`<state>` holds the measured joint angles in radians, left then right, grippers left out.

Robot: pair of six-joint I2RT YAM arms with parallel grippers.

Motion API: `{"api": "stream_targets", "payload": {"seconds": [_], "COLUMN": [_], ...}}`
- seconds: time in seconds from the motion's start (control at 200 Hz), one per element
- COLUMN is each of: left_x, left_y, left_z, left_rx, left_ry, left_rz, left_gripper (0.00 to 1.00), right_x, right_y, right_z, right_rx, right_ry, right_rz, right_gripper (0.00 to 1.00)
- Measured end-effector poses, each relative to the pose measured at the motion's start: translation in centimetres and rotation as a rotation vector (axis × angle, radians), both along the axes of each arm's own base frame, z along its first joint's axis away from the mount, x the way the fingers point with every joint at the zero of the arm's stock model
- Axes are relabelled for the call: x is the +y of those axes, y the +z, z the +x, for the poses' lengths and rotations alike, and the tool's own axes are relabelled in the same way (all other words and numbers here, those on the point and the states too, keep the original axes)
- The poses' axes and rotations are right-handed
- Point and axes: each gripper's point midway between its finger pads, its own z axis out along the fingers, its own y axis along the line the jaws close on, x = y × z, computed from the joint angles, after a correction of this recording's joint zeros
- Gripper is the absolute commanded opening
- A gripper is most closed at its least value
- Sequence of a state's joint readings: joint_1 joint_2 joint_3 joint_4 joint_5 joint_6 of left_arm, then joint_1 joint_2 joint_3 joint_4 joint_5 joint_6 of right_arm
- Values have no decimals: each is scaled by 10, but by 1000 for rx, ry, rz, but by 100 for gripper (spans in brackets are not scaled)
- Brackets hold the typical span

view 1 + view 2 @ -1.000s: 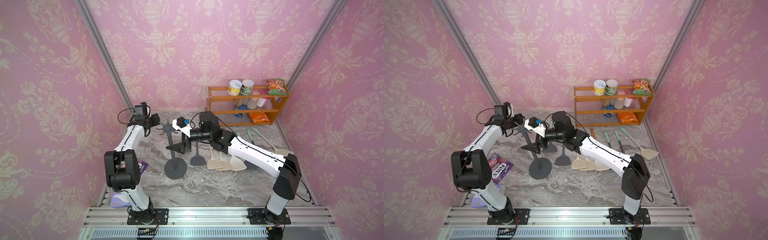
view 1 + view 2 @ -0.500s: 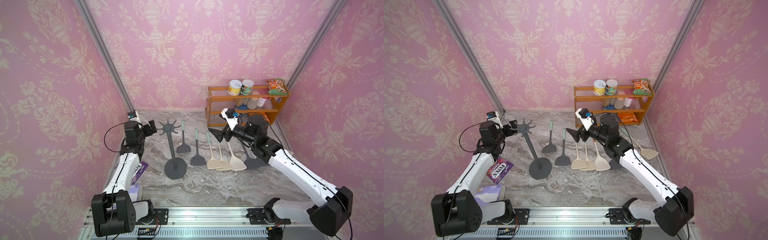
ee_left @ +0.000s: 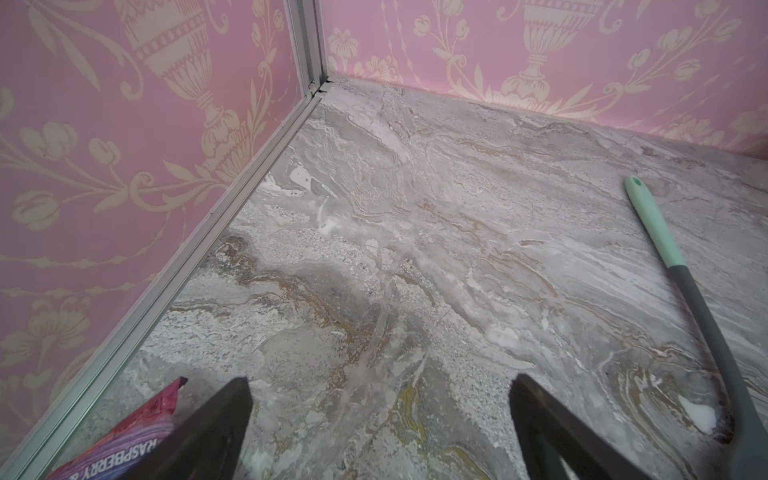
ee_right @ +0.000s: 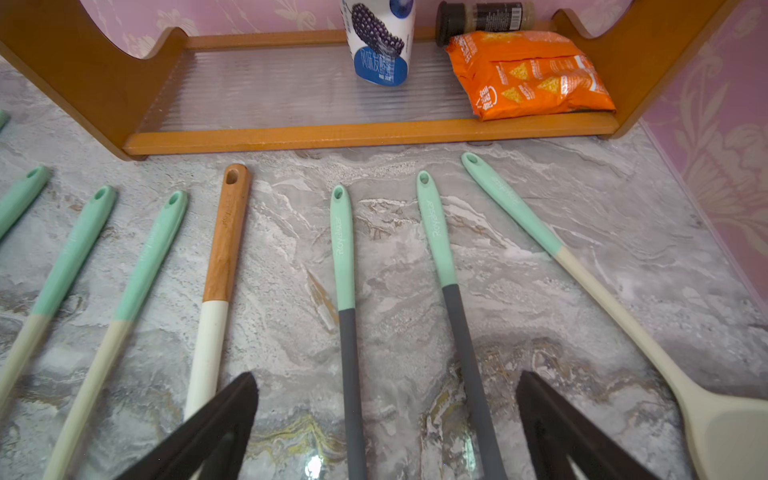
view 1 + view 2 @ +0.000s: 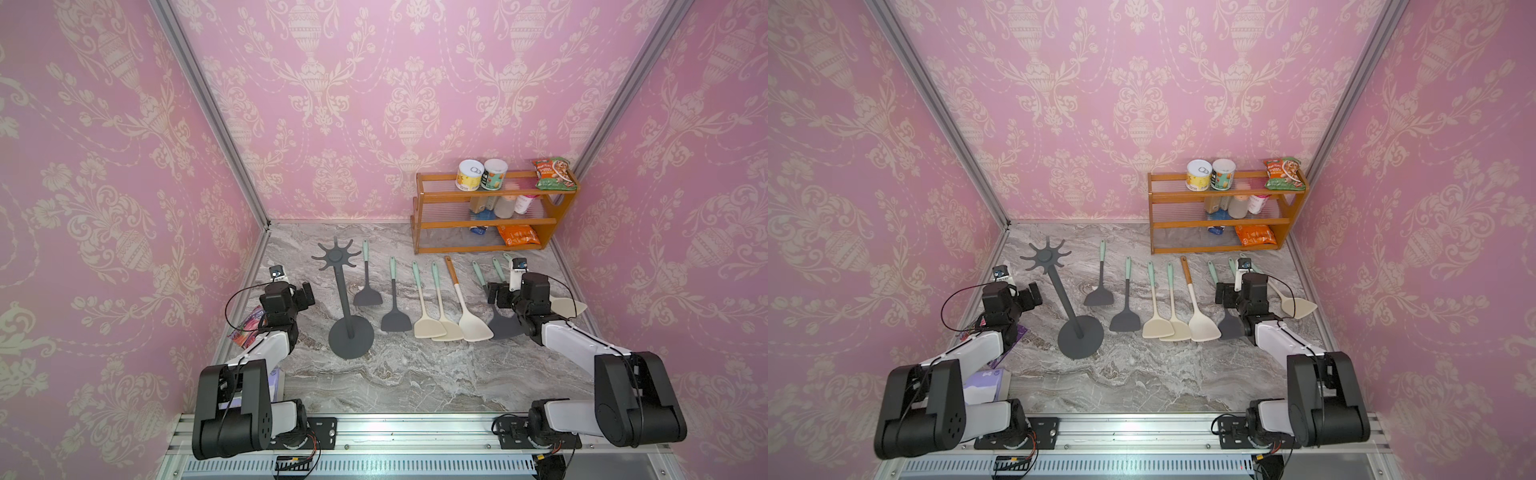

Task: Take the spatula off the kitchen utensil rack
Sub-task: Reset both arms

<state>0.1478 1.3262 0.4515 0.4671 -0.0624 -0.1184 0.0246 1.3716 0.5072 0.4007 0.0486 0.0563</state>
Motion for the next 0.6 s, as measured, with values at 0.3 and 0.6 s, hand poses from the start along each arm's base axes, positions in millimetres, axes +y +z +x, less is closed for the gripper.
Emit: {"api": "stream_targets", "payload": {"seconds": [0.3,0.6], "left_x": [-51,-67], "left_y": [-53,-38], "left_z": [12,18], "left_rx": [35,-52], "left_ry": [-235,-298], "left_rz": [-27,30], "left_gripper": [99,99], "right_x": [1,6], "right_y": [-22,-13], "right_z": [3,5], "right_rx": [-117,-188], "right_ry": [26,48], "right_rz": [11,6], "right_gripper": [100,100]}}
